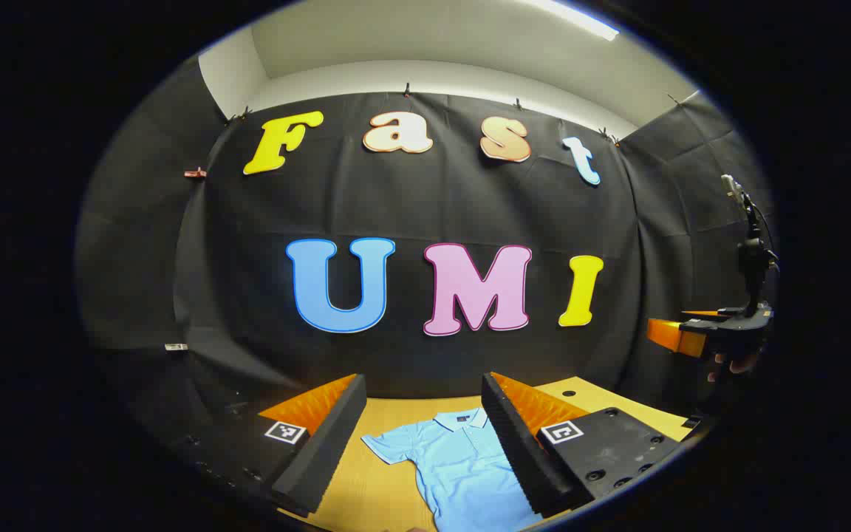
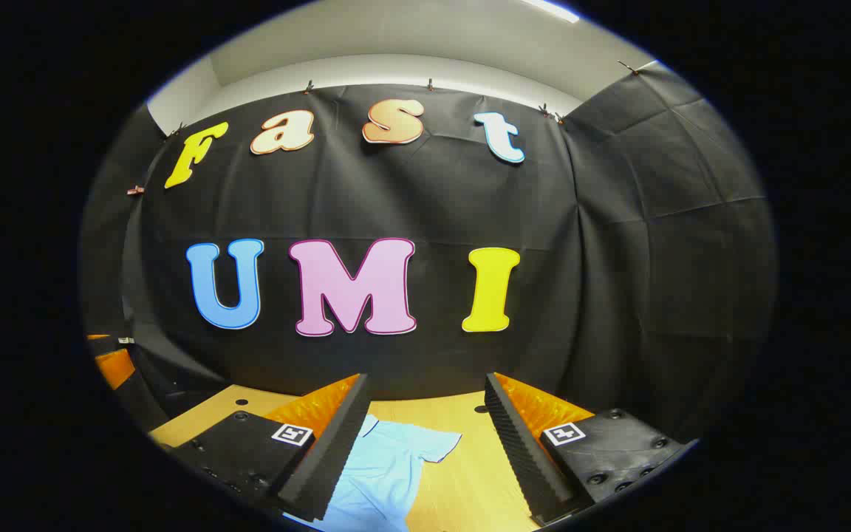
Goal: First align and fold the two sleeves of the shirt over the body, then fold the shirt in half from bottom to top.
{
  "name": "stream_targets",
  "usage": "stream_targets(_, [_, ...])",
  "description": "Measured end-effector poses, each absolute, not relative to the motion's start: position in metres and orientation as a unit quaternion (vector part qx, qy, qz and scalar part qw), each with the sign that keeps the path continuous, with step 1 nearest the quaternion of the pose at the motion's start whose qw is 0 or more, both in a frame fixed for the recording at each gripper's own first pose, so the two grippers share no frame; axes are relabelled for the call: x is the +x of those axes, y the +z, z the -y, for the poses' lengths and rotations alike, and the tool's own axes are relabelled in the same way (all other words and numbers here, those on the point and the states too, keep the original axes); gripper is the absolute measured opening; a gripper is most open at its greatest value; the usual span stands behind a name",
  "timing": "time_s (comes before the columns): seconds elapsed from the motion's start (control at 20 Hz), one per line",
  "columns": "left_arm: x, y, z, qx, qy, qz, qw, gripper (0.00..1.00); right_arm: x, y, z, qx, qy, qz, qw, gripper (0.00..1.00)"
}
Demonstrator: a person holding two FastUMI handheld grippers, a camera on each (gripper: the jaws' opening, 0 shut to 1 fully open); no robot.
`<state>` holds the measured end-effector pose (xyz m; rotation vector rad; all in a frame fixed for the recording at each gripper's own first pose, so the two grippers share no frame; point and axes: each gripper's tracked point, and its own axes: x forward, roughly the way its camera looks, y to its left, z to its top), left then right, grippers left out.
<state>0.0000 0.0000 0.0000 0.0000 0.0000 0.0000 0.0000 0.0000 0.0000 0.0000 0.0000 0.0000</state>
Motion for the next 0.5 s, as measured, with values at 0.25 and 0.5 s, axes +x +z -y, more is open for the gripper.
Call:
stream_targets(0.25, [0.017,-0.012,-0.004,-0.006,-0.007,-0.013,1.0,0.99,0.006,-0.015,-0.012,-0.01,0.005,-0.017,1.0,0.97])
stream_targets(0.5, [0.023,-0.019,-0.003,-0.008,-0.011,-0.023,1.0,0.99,0.009,-0.02,-0.015,-0.019,0.004,-0.022,1.0,0.97])
